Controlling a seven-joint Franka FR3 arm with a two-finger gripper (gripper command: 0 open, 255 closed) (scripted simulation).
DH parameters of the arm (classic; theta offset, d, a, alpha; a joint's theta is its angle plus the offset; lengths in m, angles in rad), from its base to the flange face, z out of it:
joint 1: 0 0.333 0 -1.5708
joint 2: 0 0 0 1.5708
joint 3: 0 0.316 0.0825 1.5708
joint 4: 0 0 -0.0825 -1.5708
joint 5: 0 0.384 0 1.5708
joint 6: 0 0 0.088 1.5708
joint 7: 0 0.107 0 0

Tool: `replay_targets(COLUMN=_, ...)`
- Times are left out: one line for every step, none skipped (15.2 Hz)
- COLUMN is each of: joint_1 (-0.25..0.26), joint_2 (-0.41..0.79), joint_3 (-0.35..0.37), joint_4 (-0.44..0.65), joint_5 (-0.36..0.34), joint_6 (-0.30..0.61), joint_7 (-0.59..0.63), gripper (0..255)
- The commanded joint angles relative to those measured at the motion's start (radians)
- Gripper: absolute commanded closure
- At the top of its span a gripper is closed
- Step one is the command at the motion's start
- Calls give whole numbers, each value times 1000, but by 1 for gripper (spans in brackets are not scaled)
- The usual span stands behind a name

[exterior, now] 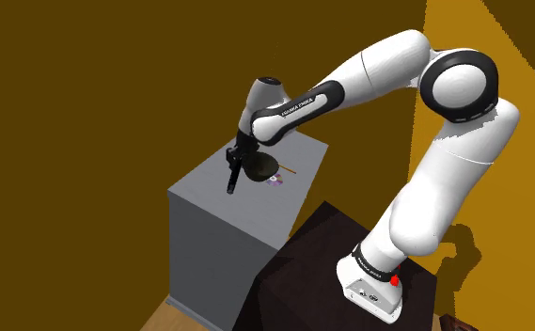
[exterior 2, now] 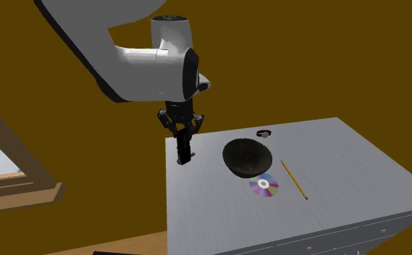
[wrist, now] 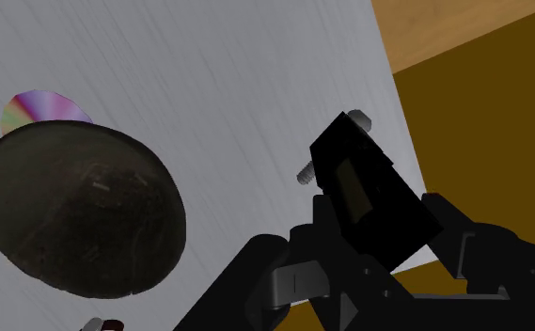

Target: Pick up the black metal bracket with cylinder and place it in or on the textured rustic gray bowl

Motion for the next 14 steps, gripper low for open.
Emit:
replay_targets(joint_1=-1, joint_2=-21, joint_3=0, joint_4=4, joint_5=2, joint_6=-26, joint_7=-2, gripper=255)
replay_targets(joint_1=-1, joint_2=-31, joint_3=0, joint_4=8, joint_5=3, joint_6=-39, joint_7=-2, gripper=255)
replay_targets(joint_1=-1, joint_2=-40, joint_3=0, joint_4=11, joint_5=3, joint_6=-52, joint_7=-3, gripper=255)
replay_targets(joint_1=-1, joint_2=-49, joint_3=0, joint_4=15, joint_5=4, joint_6=-65, joint_7=-3, gripper=255)
replay_targets(joint_1=-1, joint_2=-59, joint_3=0, joint_4=19, joint_5=5, joint_6=-78, joint_7=-3, gripper=255)
replay_targets(joint_1=-1, joint_2=-67, joint_3=0, joint_4=24, joint_5=5, joint_6=-91, joint_7=-4, gripper=255)
replay_targets(joint_1=-1, joint_2=-76, joint_3=0, joint_4=28, joint_5=6, joint_6=-105, joint_7=-4, gripper=255)
replay_targets(joint_1=-2, joint_2=-85, joint_3=0, joint_4=33, joint_5=6, joint_6=-118, joint_7=-4, gripper=255)
replay_targets(joint_1=-2, joint_2=-93, joint_3=0, joint_4=38, joint_5=7, joint_6=-131, joint_7=-4, gripper=255)
replay_targets(joint_1=-2, joint_2=-101, joint_3=0, joint_4=43, joint_5=7, joint_6=-144, joint_7=-4, gripper=255)
replay_targets(joint_1=-2, joint_2=-109, joint_3=0, joint_4=49, joint_5=8, joint_6=-158, joint_7=-5, gripper=255)
replay_targets(joint_1=-2, joint_2=-117, joint_3=0, joint_4=54, joint_5=8, joint_6=-171, joint_7=-5, gripper=255)
replay_targets(joint_1=-2, joint_2=-124, joint_3=0, joint_4=60, joint_5=8, joint_6=-184, joint_7=-5, gripper=255)
replay_targets(joint_1=-2, joint_2=-131, joint_3=0, joint_4=66, joint_5=9, joint_6=-198, joint_7=-5, gripper=255)
